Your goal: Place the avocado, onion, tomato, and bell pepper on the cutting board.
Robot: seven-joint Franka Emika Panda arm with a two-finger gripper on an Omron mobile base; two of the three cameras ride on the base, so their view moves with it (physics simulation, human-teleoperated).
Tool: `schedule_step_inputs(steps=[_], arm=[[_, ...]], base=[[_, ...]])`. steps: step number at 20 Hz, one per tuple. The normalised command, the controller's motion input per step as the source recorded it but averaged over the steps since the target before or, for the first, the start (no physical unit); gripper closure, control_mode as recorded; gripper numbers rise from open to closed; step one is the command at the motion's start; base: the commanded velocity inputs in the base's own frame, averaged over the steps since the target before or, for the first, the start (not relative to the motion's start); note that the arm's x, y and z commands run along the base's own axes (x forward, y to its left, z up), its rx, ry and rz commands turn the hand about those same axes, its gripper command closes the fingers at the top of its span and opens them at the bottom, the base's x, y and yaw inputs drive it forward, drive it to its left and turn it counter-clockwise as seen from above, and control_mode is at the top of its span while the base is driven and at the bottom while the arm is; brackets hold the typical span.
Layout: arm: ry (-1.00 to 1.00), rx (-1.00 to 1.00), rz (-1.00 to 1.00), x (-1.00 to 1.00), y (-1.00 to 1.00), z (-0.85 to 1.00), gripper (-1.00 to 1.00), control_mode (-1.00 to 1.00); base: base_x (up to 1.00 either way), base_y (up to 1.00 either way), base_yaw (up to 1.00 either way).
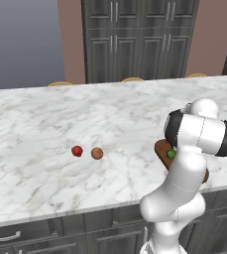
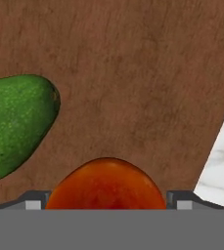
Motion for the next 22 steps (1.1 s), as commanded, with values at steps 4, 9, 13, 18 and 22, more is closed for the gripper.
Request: schedule_step_inputs(steps=[4, 9, 13, 18, 22], arm=[[0.0, 0.0, 0.04, 0.0, 0.01, 0.0, -1.0, -1.0], [-0.05, 0.02, 0.03, -0.05, 0.0, 0.2, -1.0, -1.0], [-0.08, 0.03, 0.02, -0.02, 0.01, 0.46, -1.0, -1.0], [-0.01, 0.04, 0.02, 0.0, 0.28, 0.5, -1.0, -1.0], [0.0, 0.04, 0.02, 0.0, 0.82, 0.64, -1.0, -1.0]], base=[[0.0, 0.0, 0.0], [0.0, 0.0, 0.0], [0.0, 0.0, 0.0], [0.0, 0.0, 0.0], [0.0, 0.0, 0.0]])
